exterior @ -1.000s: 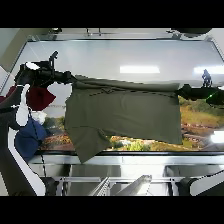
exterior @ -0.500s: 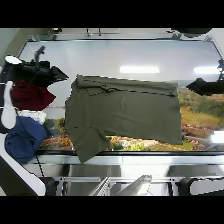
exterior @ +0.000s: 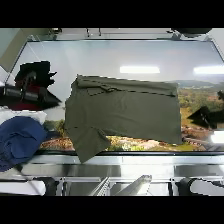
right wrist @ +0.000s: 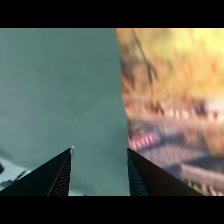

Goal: Fold the shirts.

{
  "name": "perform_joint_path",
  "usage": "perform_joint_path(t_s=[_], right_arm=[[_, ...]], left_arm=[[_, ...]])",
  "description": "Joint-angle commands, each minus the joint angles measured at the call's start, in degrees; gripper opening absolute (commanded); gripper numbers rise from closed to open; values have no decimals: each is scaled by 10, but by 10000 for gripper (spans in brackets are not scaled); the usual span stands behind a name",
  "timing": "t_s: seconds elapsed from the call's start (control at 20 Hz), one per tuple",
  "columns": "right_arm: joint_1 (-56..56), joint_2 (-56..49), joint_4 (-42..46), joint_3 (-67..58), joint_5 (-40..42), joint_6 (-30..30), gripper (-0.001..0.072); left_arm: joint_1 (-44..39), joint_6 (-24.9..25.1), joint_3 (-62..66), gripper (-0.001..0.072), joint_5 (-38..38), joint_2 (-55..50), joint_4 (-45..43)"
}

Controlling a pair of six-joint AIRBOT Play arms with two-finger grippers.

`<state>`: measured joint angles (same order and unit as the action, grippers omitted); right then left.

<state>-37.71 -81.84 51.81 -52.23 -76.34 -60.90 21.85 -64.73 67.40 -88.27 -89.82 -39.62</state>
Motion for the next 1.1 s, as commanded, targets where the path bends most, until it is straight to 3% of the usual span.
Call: perform_joint_path(t_s=[0.0, 0.25, 0.4, 0.5, 0.6, 0.65, 0.85, 1.05], right_arm=[[-15, 29, 19, 110, 42, 11, 399], [33, -7, 6, 136, 70, 27, 399], [59, -25, -43, 136, 76, 58, 398], [64, -30, -68, 136, 79, 74, 361], [63, -29, -69, 136, 78, 74, 61], [63, -29, -69, 136, 78, 73, 17], [63, -28, -70, 136, 83, 73, 17], [63, -28, -71, 136, 84, 73, 17]], left_arm=[[17, 2, -197, 265, 40, 117, 0], [56, 1, -320, 265, 62, 230, -57], [83, -26, -355, 265, 73, 288, -110], [90, -34, -382, 265, 89, 319, -119], [90, -33, -410, 266, 99, 337, -118], [90, -33, -423, 266, 98, 343, -118], [74, -31, -458, 285, 123, 336, -106], [-19, -28, -457, 285, 194, 256, -86]])
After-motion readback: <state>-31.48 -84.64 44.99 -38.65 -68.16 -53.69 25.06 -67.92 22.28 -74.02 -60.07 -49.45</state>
